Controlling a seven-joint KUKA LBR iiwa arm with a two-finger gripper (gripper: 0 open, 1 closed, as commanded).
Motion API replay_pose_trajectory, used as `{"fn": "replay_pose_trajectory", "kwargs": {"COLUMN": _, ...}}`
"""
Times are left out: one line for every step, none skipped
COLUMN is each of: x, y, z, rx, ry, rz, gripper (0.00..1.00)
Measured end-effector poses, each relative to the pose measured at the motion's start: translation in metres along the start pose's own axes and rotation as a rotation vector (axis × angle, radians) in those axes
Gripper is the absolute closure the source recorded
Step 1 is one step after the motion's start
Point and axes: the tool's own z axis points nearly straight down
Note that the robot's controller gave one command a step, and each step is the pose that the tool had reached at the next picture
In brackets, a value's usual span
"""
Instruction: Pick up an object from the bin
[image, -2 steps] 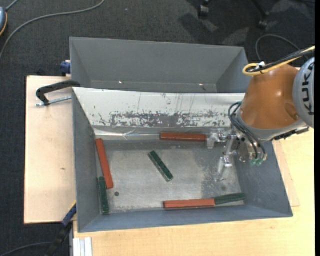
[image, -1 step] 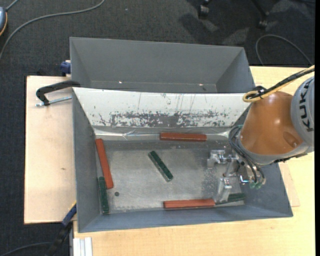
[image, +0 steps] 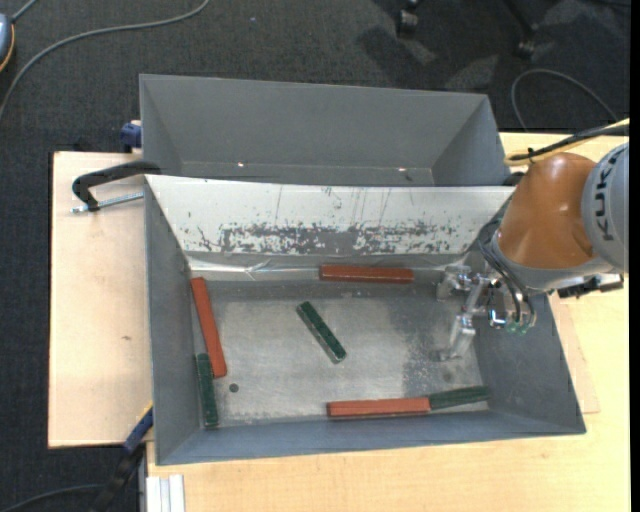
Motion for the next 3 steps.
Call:
{"fn": "replay_pose_trajectory", "kwargs": {"x": 0.009, "y": 0.063, "z": -0.072, "rx": -0.006, "ry": -0.004, "rz": 0.092, "gripper": 0.00}}
{"fn": "replay_pose_trajectory", "kwargs": {"x": -0.009, "y": 0.139, "z": -0.011, "rx": -0.007, "ry": 0.005, "rz": 0.151, "gripper": 0.00}}
{"fn": "replay_pose_trajectory", "kwargs": {"x": 0.005, "y": 0.207, "z": -0.004, "rx": -0.005, "ry": 0.002, "rz": 0.341, "gripper": 0.00}}
